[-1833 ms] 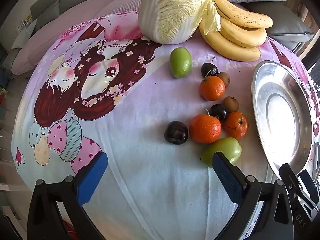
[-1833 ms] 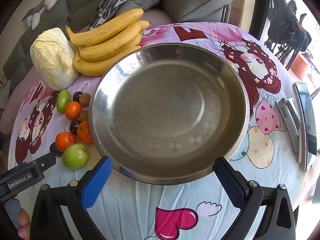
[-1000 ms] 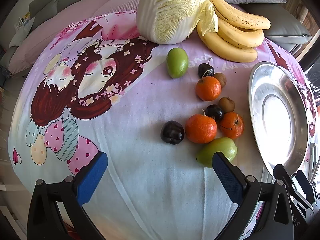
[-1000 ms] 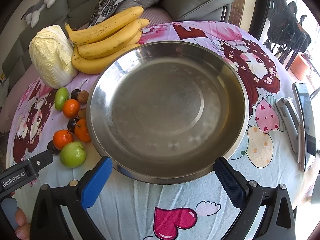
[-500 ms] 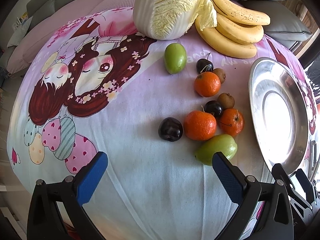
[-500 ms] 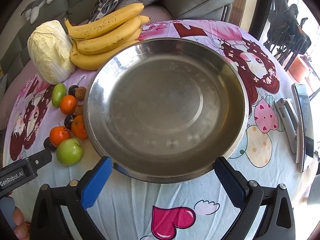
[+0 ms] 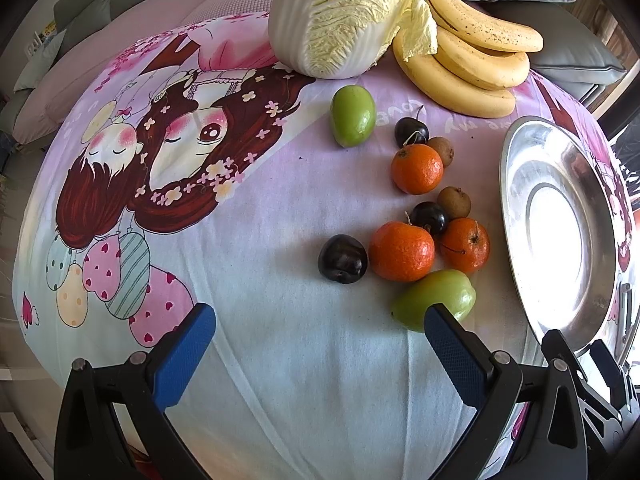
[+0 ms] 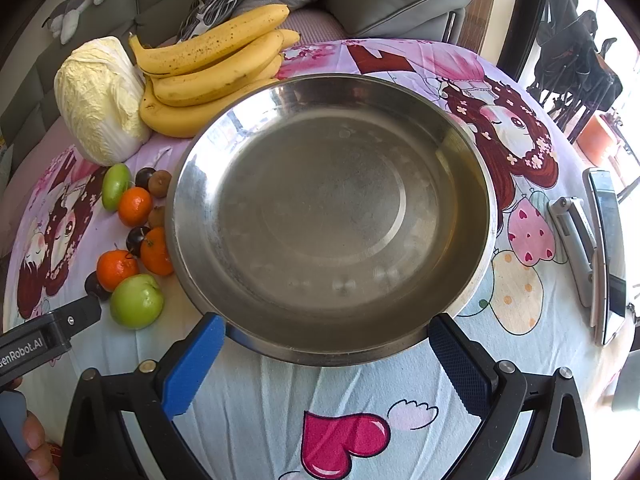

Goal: Organize fruits

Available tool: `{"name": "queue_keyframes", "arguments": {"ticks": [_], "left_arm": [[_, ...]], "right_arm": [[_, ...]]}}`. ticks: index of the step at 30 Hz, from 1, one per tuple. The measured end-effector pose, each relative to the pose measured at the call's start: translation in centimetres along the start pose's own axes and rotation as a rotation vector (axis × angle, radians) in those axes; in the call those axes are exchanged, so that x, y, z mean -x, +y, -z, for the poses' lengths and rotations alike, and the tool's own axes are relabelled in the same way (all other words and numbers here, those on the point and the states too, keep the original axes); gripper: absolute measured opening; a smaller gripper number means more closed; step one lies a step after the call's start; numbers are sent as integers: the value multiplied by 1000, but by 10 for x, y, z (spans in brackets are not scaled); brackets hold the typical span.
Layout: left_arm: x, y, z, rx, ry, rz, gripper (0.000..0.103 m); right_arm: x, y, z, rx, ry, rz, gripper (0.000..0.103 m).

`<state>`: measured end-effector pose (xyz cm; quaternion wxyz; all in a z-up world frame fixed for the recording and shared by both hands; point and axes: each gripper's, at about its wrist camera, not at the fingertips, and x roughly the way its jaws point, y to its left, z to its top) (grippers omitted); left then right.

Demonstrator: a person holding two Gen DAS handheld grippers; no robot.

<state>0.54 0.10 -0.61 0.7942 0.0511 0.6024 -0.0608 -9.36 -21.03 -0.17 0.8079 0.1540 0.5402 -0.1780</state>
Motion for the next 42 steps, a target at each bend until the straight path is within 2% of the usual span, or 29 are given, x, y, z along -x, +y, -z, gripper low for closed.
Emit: {"name": "queue_keyframes", "arguments": {"ticks": [33,42], "left_arm": [[1,4,-9,39,-10,48,103],[3,21,-26,84,-7,75,103]], "right_arm": [[0,2,0,14,1,14,103],[18,13,-9,18,6,-77,103]]}}
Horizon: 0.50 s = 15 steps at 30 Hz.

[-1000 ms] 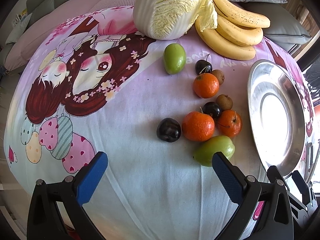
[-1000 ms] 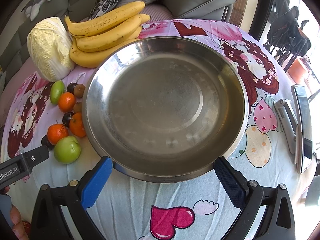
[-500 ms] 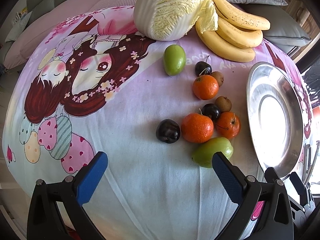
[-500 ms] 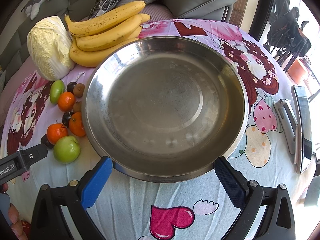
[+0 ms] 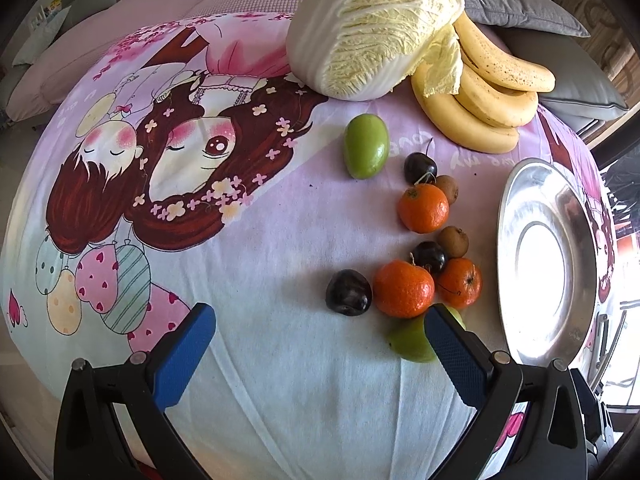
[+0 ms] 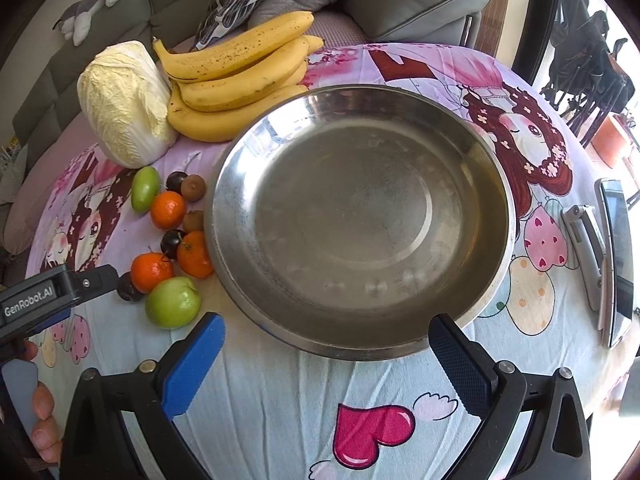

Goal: Organize fruits
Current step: 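Grasp the dark plum with the left tool while the right tool grasps the green pear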

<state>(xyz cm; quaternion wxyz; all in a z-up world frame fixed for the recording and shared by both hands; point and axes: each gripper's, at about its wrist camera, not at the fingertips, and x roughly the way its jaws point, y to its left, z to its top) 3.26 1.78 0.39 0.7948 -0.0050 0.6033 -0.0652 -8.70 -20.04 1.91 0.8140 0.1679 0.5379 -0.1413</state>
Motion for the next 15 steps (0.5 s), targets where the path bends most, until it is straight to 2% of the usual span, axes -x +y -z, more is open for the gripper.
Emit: {"name": "queue_keyframes", "arguments": {"ticks": [4,8,12,15], "left_arm": [[0,10,-11,21,-11,-5,103],[-2,22,-16,48,-19,-11,103],[-9,29,-17,58,6,19,103],[-14,29,-18,51,27,31,102]], "right_arm": [[15,22,-10,31,-11,-68,103],[18,54,-15,108,-21,-92,103],[7,86,-11,204,16,-112,103],[-8,105,-6,284,56,-113,98]]}}
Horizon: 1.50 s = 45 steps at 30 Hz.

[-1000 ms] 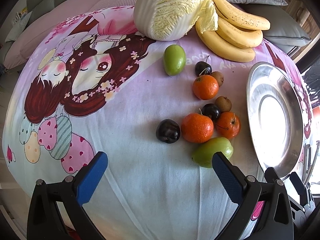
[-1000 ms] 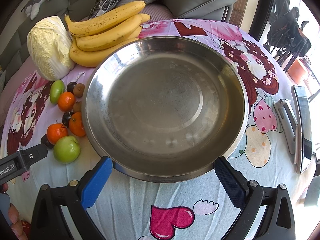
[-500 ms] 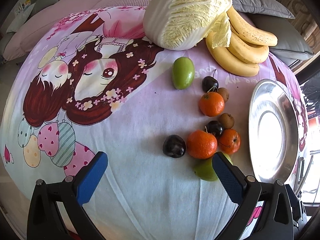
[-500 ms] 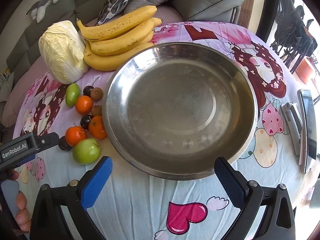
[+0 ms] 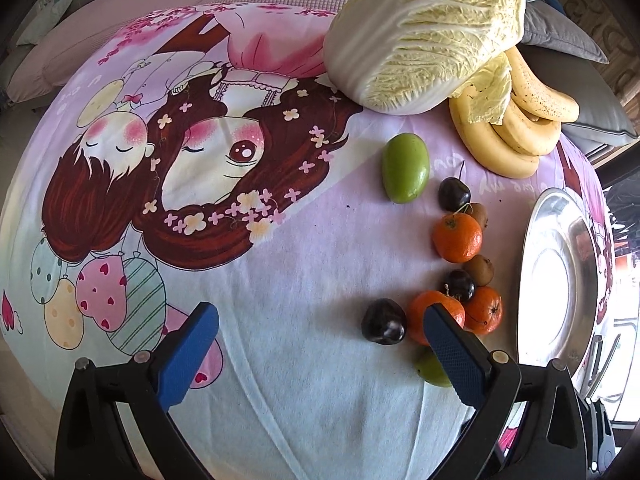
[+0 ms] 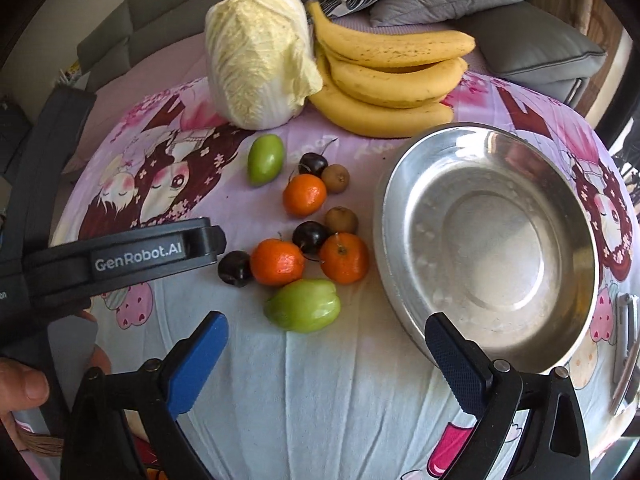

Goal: Organize fruits
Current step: 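Grasp the dark plum with the left tool while the right tool grasps the green pear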

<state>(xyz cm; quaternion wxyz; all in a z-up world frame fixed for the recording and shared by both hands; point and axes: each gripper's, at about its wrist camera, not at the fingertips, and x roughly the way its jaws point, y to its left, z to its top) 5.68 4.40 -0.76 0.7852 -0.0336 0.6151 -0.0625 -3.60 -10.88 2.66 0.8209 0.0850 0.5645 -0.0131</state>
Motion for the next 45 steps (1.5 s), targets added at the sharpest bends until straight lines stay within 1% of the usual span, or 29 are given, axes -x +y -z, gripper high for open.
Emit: {"name": "queue_keyframes", "arguments": {"ticks": [3,5,9,12,16,21,23,25,28,33,34,39,45], "left_arm": [[-4,-1,-2,-14,18,11,99],[-10,-2,-3,-25,38,21,94],[-23,-10,-5,-52,88,47,86],[-28,-17,-5,-66,94,37,79],[-33,-20,-7,-62,108,64,75],[-39,-19,-8,-56,116,94,67],[-41,-18,-6,-45,122,114,64],[-41,-17,-5,-34,130,139,60],[-42,-13,-3,-18,137,176,51],[-45,-12,2,5,161,243,28],[-46,-12,3,5,170,247,26],[-46,-8,0,39,162,256,26],[-40,5,1,74,117,232,26]], "right_arm": [[-20,9,-3,48,49,4,94],[-33,12,-4,71,74,2,91],[-50,11,-7,95,106,7,90],[-55,16,-10,129,103,7,89],[-58,24,-12,161,97,14,86],[-68,25,-12,154,120,-14,73],[-71,24,-12,146,123,-11,64],[-70,22,-12,135,120,-20,62],[-69,18,-13,120,121,-46,59],[-67,17,-13,119,121,-55,59],[-63,14,-13,118,122,-58,59],[-56,12,-10,118,118,-76,59],[-40,15,-7,128,85,-117,59]]}}
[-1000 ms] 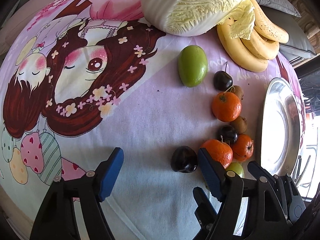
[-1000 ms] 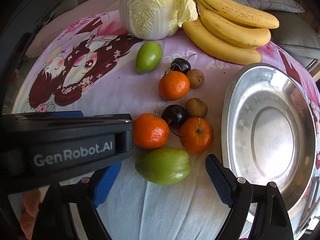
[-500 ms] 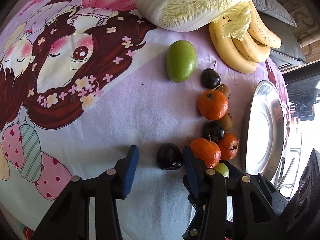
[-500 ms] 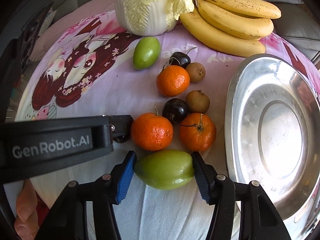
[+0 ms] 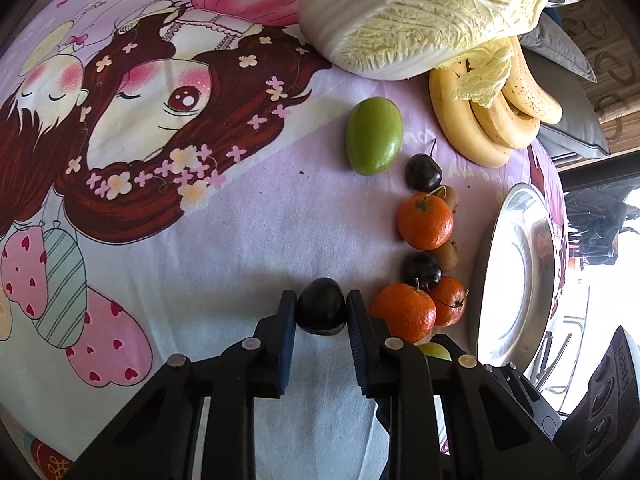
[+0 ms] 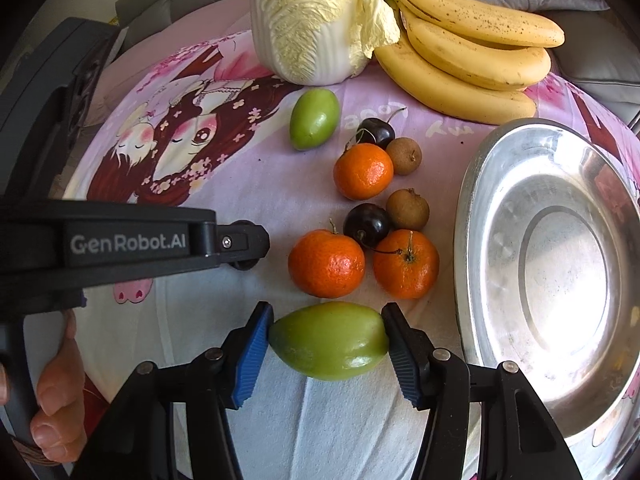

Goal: Organize fruits
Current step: 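Grasp the dark plum with the left tool while the right tool grasps the green pear, then carry the plum with the left tool and the pear with the right tool into the steel bowl, releasing both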

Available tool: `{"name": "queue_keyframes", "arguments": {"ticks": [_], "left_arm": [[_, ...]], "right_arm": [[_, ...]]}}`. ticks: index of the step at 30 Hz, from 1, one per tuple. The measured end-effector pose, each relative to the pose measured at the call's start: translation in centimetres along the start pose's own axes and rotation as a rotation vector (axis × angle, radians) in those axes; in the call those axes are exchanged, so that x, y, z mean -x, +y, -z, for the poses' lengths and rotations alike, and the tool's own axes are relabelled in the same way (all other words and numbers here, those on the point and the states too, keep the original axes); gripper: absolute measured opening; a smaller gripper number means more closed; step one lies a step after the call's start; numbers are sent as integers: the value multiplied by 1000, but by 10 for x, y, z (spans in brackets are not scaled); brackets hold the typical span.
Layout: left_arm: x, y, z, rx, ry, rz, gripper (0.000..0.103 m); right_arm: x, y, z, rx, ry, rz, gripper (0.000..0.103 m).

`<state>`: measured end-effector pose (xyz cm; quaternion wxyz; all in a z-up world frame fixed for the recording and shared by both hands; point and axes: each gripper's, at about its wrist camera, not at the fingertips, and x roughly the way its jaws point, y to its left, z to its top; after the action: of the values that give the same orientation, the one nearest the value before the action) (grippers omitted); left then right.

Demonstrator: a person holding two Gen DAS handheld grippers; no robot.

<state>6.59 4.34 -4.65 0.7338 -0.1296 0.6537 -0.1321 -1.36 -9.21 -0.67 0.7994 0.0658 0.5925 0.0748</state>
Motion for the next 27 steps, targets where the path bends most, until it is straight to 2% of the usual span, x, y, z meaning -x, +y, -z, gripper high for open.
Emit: {"name": "queue_keyframes", "arguments": {"ticks": [5,12,18,23,27], "left_arm": [[17,-2,1,-5,-42,-7,26],[28,-26,-4,-52,-69,-39,26],[28,-69,-20,-143,-67,-58,26],[18,-107,-23,-228,-38,-64,26],[14,-133,-25,-289,-27,-87,26]], "right_arm": [[16,-1,-3,-7,-44,-19,59],[35,-19,-17,-51,-101,-12,59],[36,-62,-29,-164,-105,33,59],[40,-103,-29,-269,-115,107,59],[45,-138,-29,-357,-128,128,59]]}}
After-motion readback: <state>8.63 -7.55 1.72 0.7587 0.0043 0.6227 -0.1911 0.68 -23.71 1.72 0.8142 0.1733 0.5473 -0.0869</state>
